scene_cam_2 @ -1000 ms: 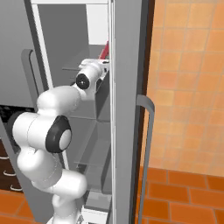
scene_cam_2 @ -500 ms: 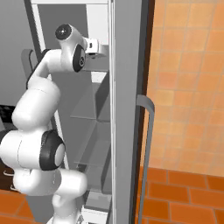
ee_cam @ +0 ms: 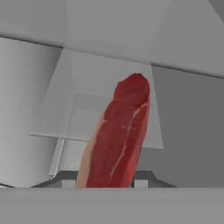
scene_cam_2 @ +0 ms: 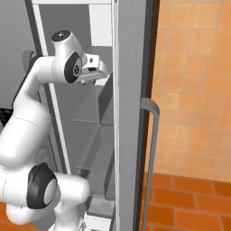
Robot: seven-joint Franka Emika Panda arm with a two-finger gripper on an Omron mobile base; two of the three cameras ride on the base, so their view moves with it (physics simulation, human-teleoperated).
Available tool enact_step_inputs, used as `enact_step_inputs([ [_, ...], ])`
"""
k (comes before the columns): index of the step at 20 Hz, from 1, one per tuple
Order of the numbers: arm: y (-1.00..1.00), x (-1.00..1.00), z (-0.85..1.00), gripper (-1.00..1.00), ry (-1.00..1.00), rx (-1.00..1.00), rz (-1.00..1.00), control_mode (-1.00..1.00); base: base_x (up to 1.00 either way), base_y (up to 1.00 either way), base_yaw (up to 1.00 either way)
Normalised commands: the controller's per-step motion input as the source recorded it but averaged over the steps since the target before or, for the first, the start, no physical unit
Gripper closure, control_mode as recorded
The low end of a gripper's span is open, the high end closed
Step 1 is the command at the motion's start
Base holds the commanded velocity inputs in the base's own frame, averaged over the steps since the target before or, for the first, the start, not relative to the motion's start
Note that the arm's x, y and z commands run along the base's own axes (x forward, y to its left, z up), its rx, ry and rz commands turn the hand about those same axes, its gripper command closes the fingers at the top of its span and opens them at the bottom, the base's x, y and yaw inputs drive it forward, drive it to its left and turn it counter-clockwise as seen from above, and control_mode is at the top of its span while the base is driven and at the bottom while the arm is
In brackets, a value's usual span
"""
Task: Place one cucumber and one steak in each tupperware on the nearby counter, to pack two identical lunches.
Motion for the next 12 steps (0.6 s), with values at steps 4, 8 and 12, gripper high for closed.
enact_step_inputs([
  [4,0.0,-1.0,-1.0,1.0,0.11,0.0,0.07,-1.0,0.0,0.0,0.0],
  [8,-0.06,-1.0,-0.85,1.0,0.0,0.0,0.11,-1.0,0.0,0.0,0.0],
  [12,-0.01,-0.25,-0.2,1.0,0.0,0.0,0.03,1.0,-0.75,0.04,0.13],
])
